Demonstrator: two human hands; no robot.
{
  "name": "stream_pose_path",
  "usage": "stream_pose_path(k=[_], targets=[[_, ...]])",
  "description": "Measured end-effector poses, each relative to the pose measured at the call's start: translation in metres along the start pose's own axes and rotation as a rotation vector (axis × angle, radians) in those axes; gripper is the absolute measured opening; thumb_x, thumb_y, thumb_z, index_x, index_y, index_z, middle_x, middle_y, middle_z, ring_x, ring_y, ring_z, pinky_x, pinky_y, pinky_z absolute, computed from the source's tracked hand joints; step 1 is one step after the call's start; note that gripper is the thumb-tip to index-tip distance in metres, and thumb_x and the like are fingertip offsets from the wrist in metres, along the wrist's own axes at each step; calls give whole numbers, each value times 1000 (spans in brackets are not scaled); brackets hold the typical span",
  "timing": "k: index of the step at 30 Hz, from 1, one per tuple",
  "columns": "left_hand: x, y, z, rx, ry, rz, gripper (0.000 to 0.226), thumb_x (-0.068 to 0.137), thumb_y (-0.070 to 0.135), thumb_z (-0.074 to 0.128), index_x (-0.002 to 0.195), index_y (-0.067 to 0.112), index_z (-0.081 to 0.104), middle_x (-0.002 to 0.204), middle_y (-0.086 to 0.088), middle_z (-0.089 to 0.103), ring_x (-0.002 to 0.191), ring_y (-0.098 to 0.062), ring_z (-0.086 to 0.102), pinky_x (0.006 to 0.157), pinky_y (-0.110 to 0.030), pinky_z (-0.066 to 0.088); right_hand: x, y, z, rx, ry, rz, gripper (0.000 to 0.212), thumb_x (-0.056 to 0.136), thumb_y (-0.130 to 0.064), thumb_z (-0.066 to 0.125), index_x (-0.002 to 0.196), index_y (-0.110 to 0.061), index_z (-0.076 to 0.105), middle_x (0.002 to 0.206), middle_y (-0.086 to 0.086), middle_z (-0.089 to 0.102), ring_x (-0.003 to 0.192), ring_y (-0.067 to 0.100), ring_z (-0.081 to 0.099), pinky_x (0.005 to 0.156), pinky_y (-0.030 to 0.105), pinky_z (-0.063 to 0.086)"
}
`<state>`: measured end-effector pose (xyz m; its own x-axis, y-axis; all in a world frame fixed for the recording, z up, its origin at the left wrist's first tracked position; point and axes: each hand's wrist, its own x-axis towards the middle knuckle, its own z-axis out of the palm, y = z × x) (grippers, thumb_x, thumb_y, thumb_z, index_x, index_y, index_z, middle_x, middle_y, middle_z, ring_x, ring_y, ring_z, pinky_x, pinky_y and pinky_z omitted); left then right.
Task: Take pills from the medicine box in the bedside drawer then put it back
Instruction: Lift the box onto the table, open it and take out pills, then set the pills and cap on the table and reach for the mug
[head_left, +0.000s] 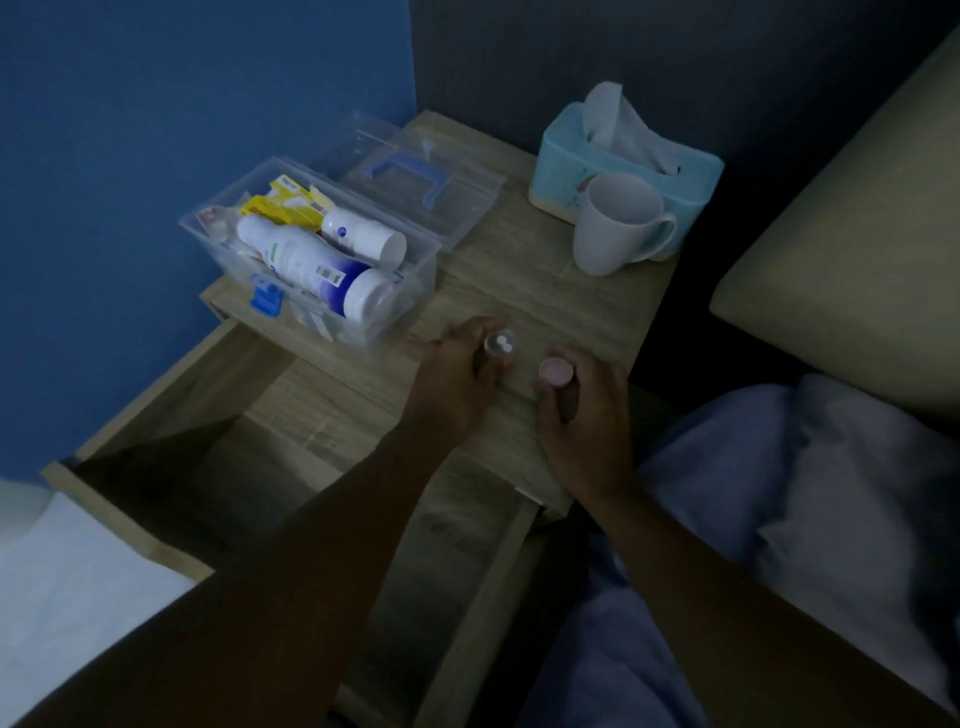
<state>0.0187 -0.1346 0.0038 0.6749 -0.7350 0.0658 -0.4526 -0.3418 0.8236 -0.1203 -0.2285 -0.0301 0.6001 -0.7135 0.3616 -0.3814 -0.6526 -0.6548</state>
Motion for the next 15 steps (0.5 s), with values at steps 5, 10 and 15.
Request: stream_pose_path(k=[5, 10, 15], targets=[[-8, -6, 10, 106, 99, 87, 38, 91, 32, 64, 125, 17, 62, 120, 1, 69, 105, -2, 56, 100, -2, 28, 3, -3, -3, -47, -71, -33, 49, 81, -23, 61, 129, -12, 57, 119, 3, 60, 113, 16, 51, 96, 9, 34], [-16, -4, 3, 89, 84, 132, 39, 88, 31, 69, 123, 16, 62, 113, 1, 69, 96, -13, 68, 94, -40, 53, 7, -9, -6, -109, -115, -42, 56, 76, -32, 59, 129, -16, 56, 109, 2, 55, 104, 17, 50, 86, 21, 35], [-21, -4, -5, 75, -63, 6, 63, 87, 37, 68, 142, 19, 45, 137, -5, 58, 126, -24, 55, 104, -45, 47, 7, -11, -7, -131, -149, -7, 68, 73, -42, 57, 135, -14, 52, 113, 4, 52, 107, 19, 48, 88, 28, 40]])
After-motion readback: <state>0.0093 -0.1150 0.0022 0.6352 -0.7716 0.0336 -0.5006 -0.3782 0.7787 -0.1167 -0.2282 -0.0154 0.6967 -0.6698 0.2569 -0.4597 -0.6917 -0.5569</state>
